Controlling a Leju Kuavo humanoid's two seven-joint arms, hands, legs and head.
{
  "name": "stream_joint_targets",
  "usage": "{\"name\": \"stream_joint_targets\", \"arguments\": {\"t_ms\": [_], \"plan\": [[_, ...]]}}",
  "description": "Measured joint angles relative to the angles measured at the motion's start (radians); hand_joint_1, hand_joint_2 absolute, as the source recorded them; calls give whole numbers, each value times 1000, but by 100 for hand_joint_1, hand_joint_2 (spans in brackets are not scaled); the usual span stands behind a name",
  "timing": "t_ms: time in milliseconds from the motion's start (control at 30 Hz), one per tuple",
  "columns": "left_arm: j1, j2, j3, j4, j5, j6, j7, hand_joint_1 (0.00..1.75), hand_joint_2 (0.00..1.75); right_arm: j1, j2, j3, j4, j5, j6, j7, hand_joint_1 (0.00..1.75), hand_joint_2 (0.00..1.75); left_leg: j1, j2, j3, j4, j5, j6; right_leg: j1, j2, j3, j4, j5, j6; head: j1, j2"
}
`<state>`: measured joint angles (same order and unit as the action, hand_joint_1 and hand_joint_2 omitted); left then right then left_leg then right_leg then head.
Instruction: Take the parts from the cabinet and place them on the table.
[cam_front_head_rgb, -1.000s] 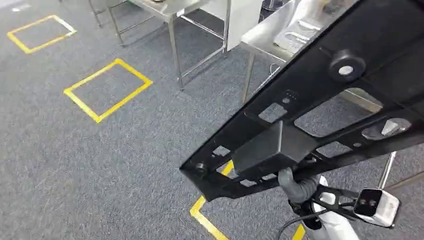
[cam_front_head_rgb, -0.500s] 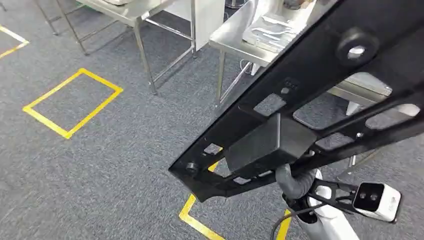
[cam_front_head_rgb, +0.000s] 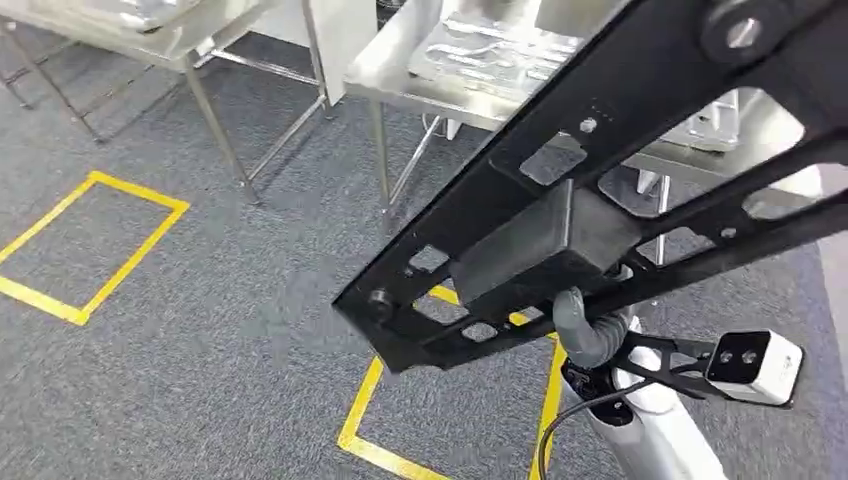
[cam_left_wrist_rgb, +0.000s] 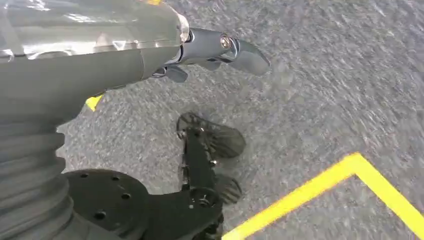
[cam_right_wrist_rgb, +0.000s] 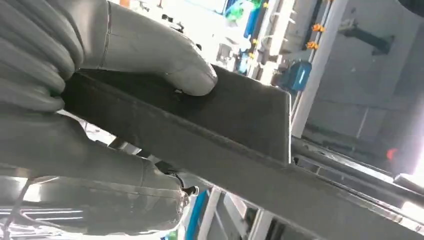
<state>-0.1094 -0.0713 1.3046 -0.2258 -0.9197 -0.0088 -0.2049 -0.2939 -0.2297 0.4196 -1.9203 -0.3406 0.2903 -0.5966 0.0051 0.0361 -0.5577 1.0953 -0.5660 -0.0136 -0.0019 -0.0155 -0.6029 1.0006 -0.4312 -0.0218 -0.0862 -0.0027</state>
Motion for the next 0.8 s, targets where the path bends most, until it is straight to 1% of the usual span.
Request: {"name": "stream_joint_targets", "arguments": {"t_ms": [33, 67, 100, 133, 167, 200, 233, 267, 300, 333, 400, 433, 467, 500, 533, 567, 600, 633, 667, 700, 733, 767, 800], "plan": [[2, 0, 0, 0, 1, 0, 0, 0, 175, 3, 0, 4, 1, 2, 0, 0, 175, 175, 0, -15, -42, 83, -38, -2, 1, 10, 0, 0, -1, -2, 0, 0], [4, 0, 0, 0, 0, 0, 0, 0, 175, 5, 0, 6, 2, 2, 1, 0, 175, 175, 0, -22, -83, 161, -68, -3, 2, 23, 0, 1, -2, -3, 0, 0], [7, -1, 0, 0, 1, 1, 0, 0, 175, 6, 0, 8, 2, 2, 3, -1, 175, 175, 0, -25, -115, 216, -80, -3, 4, 36, 0, 1, -2, -4, 0, 0], [9, -1, 1, 0, 1, 2, 0, 0, 175, 7, 0, 9, 3, 2, 6, -1, 175, 175, 0, -26, -127, 225, -65, -2, 4, 50, 1, 2, -2, -4, 0, 0], [9, -1, 1, 0, 2, 2, 0, 0, 175, 8, 0, 10, 5, 2, 7, -1, 175, 175, 0, -27, -115, 181, -24, 0, 5, 65, 3, 3, -3, -3, 0, 0], [8, -1, 1, 0, 3, 1, 0, 0, 175, 8, 0, 10, 5, 2, 11, -1, 175, 175, 0, -33, -86, 108, 26, 3, 5, 79, 5, 5, -4, -1, 0, 0], [7, 0, 1, 0, 7, 1, 0, 0, 175, 8, 0, 10, 5, 2, 12, -2, 175, 175, 1, -55, -49, 15, 80, 7, 4, 91, 7, 7, -6, 1, 0, 0], [8, 0, 2, 0, 7, 0, 0, 0, 175, 8, 0, 10, 5, 2, 13, -4, 175, 175, 2, -98, -24, -55, 106, 12, 2, 101, 7, 9, -9, 4, 0, 0], [8, 1, 4, 0, 8, 0, 1, 0, 175, 7, 0, 11, 6, 2, 14, -5, 175, 175, 7, -128, -15, -78, 95, 16, 8, 111, 2, 17, -10, 9, 0, 0], [8, 1, 5, 0, 8, 0, 2, 0, 175, 8, 0, 11, 6, 5, 16, -5, 175, 175, 5, -118, -14, -75, 96, 16, 0, 122, -3, 16, -7, 16, 0, 0], [6, 0, 5, 0, 9, 0, 3, 0, 175, 13, 0, 12, 7, 8, 18, -5, 175, 175, -2, -98, -12, -77, 96, 26, -7, 144, -7, 9, -2, 31, 0, 0], [3, -1, 5, 0, 10, -1, 3, 0, 175, 14, 0, 12, 6, 13, 18, -5, 175, 175, 5, -85, -6, -92, 104, 35, -1, 152, -7, 10, -2, 38, 0, 0], [0, -2, 5, 0, 10, -1, 3, 0, 175, 16, 0, 12, 7, 15, 18, -5, 175, 175, 5, -73, 0, -98, 107, 40, 1, 105, -12, 26, -14, 38, 0, 0], [0, -2, 5, 0, 10, -2, 1, 0, 175, 13, 0, 12, 7, 18, 19, -6, 175, 175, 4, -63, 2, -100, 107, 45, 2, 63, -33, 71, -45, 40, 0, 0], [1, -2, 6, 0, 10, -3, 1, 0, 175, 13, 1, 12, 8, 20, 20, -7, 175, 175, 1, -51, 2, -99, 106, 48, -1, 40, -71, 148, -84, 43, 0, 0], [3, -1, 6, 0, 10, -3, 0, 0, 175, 15, 3, 12, 11, 22, 22, -9, 175, 175, -1, -37, 2, -99, 105, 49, -6, 28, -116, 237, -121, 46, 0, 0], [5, -1, 6, 0, 10, -5, -1, 0, 175, 17, 3, 12, 14, 23, 25, -13, 175, 175, -3, -24, 1, -99, 103, 50, -9, 24, -151, 303, -139, 48, 0, 0], [5, -1, 6, 0, 10, -6, -2, 0, 175, 20, 3, 12, 17, 24, 29, -16, 175, 175, -4, -13, 2, -98, 102, 49, -12, 21, -162, 321, -133, 49, 0, 0], [5, -1, 6, 0, 10, -9, -3, 0, 175, 22, 3, 11, 19, 26, 32, -18, 175, 175, -4, -1, 3, -98, 100, 49, -12, 19, -149, 293, -109, 50, 0, 0], [4, -1, 6, 0, 10, -11, -4, 0, 175, 24, 3, 11, 20, 28, 36, -19, 175, 175, -4, 9, 6, -98, 97, 47, -12, 13, -114, 226, -71, 49, 0, 0], [4, -1, 6, 0, 10, -12, -5, 0, 175, 24, 3, 10, 21, 31, 37, -22, 175, 175, -4, 20, 11, -98, 94, 44, -10, -3, -57, 121, -25, 45, 0, 0], [4, -1, 6, 0, 10, -13, -5, 0, 175, 23, 3, 8, 21, 32, 37, -25, 175, 175, -5, 30, 16, -98, 90, 41, -6, -42, -5, 30, 5, 38, 0, 0], [4, -1, 6, 0, 10, -13, -5, 0, 175, 24, 3, 7, 21, 33, 37, -27, 175, 175, -13, 35, 18, -97, 85, 33, 8, -68, 6, 8, -9, 34, 0, 0]]}}
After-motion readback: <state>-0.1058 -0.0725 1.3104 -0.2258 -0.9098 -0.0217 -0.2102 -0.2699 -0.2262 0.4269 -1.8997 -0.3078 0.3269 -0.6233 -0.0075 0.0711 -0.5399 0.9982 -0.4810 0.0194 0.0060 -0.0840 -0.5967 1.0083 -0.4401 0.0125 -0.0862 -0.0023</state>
